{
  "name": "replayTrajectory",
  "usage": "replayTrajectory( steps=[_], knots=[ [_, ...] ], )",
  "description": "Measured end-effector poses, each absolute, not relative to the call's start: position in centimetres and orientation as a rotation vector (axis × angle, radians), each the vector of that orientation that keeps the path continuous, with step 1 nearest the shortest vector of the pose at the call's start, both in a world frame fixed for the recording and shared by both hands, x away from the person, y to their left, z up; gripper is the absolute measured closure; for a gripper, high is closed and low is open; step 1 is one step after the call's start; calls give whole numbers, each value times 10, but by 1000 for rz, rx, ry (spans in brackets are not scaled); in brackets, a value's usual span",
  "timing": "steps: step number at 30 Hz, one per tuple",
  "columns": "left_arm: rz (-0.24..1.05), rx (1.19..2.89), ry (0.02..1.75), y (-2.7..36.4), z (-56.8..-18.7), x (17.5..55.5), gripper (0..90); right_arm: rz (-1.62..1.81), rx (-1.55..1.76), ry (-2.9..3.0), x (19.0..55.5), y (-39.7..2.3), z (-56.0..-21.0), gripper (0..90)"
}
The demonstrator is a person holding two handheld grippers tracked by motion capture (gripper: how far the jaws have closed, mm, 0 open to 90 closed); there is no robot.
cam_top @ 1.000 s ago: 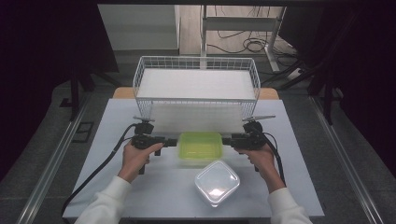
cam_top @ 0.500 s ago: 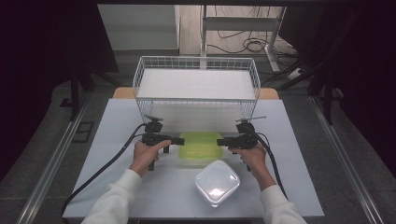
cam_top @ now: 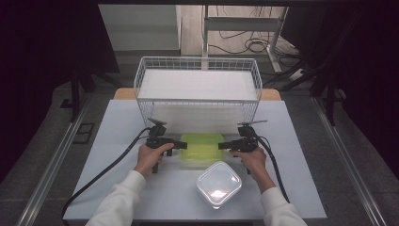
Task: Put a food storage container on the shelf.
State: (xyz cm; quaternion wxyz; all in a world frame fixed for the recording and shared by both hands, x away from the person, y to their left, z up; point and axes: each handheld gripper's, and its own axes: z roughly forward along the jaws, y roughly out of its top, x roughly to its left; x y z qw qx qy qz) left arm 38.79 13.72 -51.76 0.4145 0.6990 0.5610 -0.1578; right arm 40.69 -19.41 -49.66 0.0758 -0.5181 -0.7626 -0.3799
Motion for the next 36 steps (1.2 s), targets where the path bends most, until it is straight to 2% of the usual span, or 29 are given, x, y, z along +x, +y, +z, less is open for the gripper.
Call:
replayTrajectory(
  steps=[6,9,10,17,36],
  knots=[
    [-464,1719,1405,135,-521,389,608,-1152,-1551,-2155,410,-197,-504,699],
    [-444,1711,1429,137,-517,389,728,-1180,-1561,-2069,411,-202,-506,748],
    [-441,1711,1428,137,-517,389,740,-1177,-1565,-2064,411,-203,-505,754],
    [-397,1694,1397,138,-511,385,776,-1206,-1569,-2099,408,-202,-499,776],
    [-252,1684,1220,150,-476,369,773,-1398,-1433,-2230,398,-197,-470,782]
  ],
)
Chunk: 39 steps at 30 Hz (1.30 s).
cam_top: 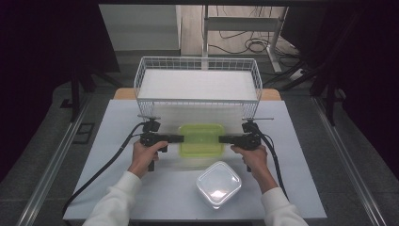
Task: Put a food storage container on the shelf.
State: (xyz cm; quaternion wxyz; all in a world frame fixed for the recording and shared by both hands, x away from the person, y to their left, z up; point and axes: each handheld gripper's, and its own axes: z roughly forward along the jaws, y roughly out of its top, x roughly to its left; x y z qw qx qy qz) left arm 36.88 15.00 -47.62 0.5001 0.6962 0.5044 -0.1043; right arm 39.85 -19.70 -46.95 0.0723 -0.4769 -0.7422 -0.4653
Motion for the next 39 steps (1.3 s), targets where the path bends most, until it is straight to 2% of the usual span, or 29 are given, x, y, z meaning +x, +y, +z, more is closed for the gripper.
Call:
replayTrajectory(
  steps=[27,39],
  knots=[
    [-105,1648,1069,166,-420,341,771,-1640,-1214,-2428,369,-185,-407,773],
    [-82,1640,1032,170,-403,336,772,-1715,-1158,-2435,361,-184,-388,771]
  ],
)
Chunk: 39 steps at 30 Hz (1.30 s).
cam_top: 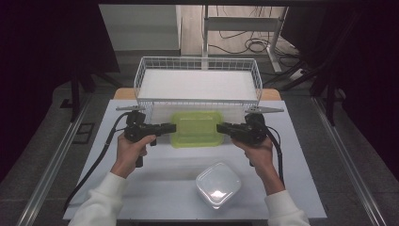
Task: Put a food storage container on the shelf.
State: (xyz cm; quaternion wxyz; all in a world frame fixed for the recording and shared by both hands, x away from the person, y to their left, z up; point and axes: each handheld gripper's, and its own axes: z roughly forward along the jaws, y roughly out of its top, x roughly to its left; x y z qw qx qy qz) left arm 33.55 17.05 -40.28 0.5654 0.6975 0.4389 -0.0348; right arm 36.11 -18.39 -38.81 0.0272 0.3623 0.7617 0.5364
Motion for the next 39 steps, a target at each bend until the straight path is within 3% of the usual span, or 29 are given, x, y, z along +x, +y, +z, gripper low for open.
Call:
replayTrajectory(
  steps=[39],
  knots=[
    [-31,1612,1012,180,-331,373,774,1766,1055,2282,394,-177,-320,767]
  ],
)
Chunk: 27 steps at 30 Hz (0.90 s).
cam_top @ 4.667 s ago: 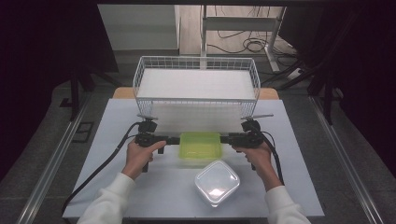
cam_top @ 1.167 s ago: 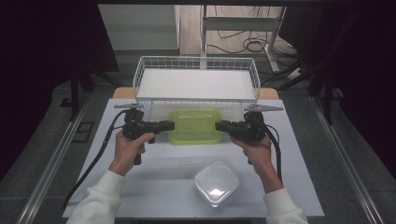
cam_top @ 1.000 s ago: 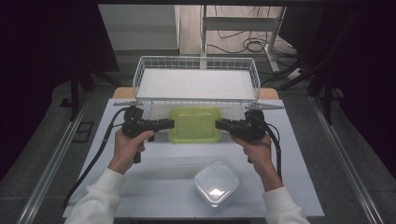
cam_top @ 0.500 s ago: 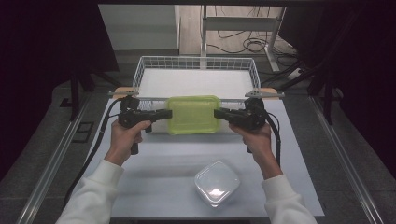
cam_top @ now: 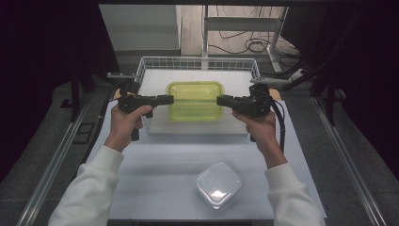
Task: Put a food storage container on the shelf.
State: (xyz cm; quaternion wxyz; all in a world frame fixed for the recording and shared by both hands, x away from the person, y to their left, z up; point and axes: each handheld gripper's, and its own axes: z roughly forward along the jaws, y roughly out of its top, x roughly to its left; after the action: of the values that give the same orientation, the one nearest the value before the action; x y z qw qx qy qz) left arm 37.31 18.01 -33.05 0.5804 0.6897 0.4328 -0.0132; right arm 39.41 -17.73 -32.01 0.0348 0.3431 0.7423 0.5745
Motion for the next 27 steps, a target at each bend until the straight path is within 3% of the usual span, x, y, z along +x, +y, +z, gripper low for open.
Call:
replayTrajectory(
  steps=[15,27],
  knots=[
    [-74,1606,1042,182,-304,421,777,1803,1123,2281,435,-178,-295,761],
    [-176,1600,1147,181,-322,461,784,1747,1322,2337,472,-176,-300,759]
  ],
)
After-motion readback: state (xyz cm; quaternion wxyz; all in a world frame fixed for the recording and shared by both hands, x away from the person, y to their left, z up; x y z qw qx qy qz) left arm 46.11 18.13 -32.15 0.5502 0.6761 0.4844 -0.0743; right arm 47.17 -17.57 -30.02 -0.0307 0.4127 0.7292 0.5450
